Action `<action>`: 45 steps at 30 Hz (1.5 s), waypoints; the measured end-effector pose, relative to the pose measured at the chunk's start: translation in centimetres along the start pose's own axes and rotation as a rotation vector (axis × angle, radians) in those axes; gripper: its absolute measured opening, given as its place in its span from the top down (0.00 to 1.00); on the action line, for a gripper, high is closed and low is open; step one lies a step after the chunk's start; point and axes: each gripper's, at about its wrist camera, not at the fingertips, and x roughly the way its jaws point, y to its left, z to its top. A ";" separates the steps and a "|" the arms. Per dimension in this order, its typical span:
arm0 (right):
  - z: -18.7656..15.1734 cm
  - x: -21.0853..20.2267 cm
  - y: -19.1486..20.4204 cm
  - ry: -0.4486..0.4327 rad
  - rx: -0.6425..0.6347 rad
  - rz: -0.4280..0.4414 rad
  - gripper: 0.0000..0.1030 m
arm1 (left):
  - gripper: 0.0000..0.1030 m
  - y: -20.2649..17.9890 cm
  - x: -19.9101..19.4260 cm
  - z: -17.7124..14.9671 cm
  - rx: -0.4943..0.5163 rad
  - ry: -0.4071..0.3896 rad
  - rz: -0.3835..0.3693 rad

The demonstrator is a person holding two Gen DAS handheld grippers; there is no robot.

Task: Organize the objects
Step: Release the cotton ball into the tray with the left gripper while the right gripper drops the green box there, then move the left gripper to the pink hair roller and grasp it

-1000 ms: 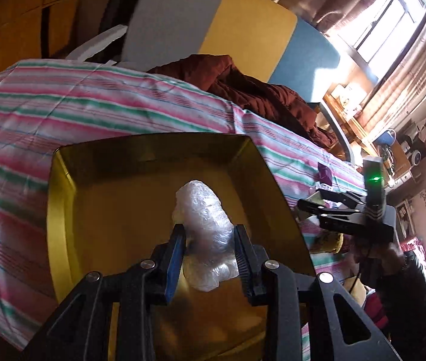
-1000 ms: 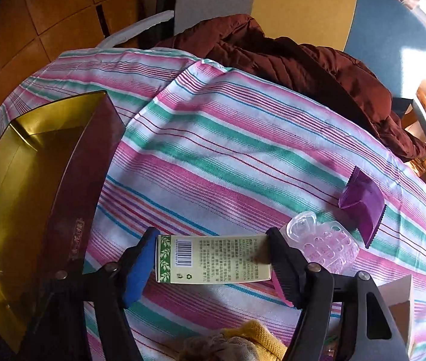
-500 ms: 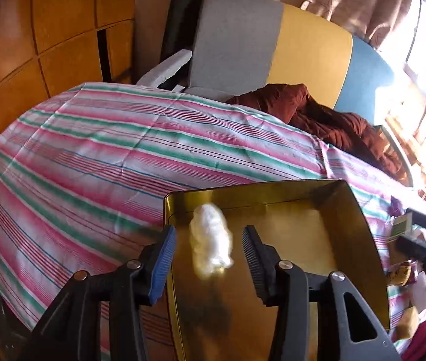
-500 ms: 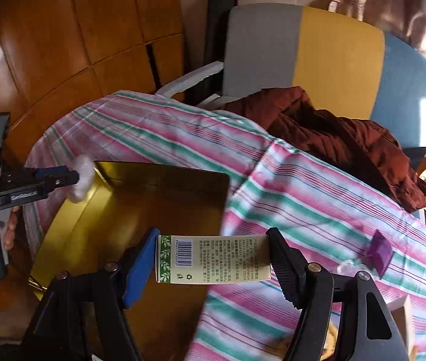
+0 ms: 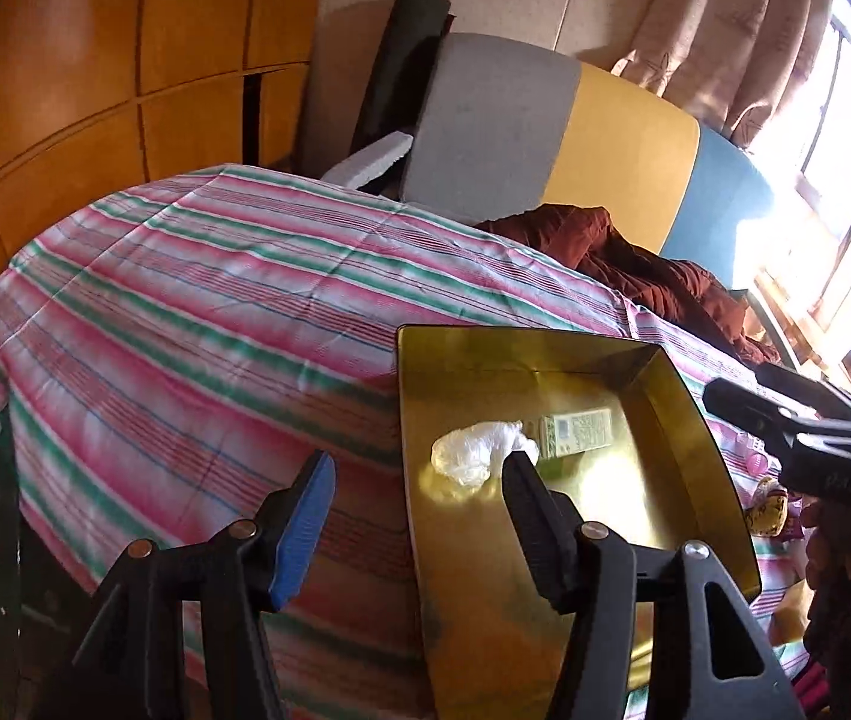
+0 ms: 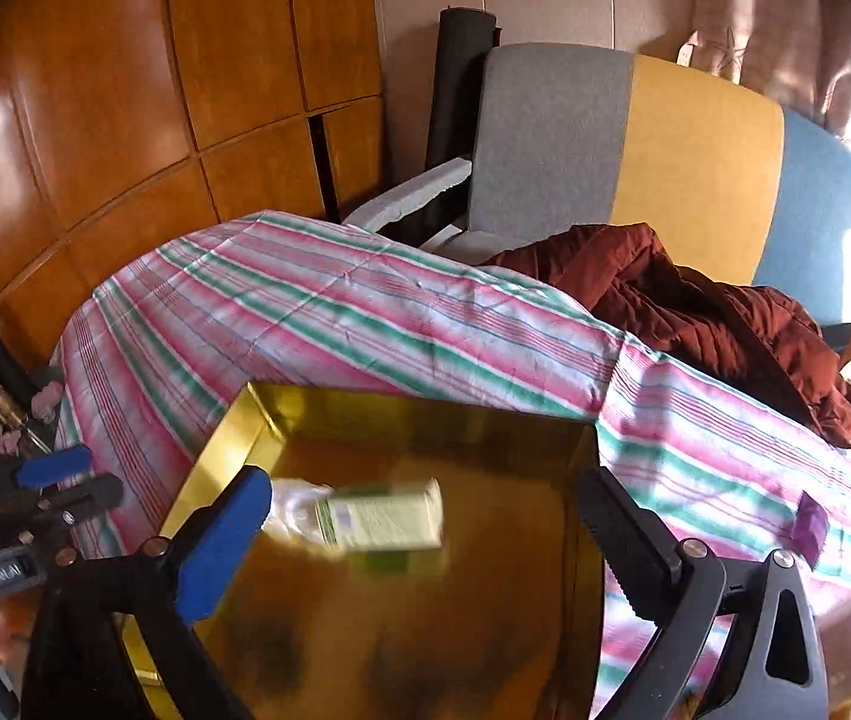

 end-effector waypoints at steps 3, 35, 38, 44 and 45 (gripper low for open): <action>-1.8 -1.2 0.5 -0.005 -0.006 -0.009 0.00 | 0.43 1.5 -1.6 -0.4 -0.030 -0.014 0.032; -15.0 -9.4 -7.0 -0.023 0.197 -0.188 0.00 | 0.42 -12.4 -1.0 -6.9 0.255 0.111 -0.241; -15.6 -10.0 -8.9 -0.021 0.229 -0.225 0.00 | 0.42 -13.2 -0.7 -6.9 0.281 0.117 -0.234; -16.1 -12.0 -14.0 -0.032 0.299 -0.326 0.00 | 0.42 -15.6 -0.3 -6.5 0.347 0.122 -0.252; -16.2 -12.4 -15.0 -0.034 0.313 -0.345 0.00 | 0.42 -16.2 -0.3 -6.4 0.359 0.121 -0.256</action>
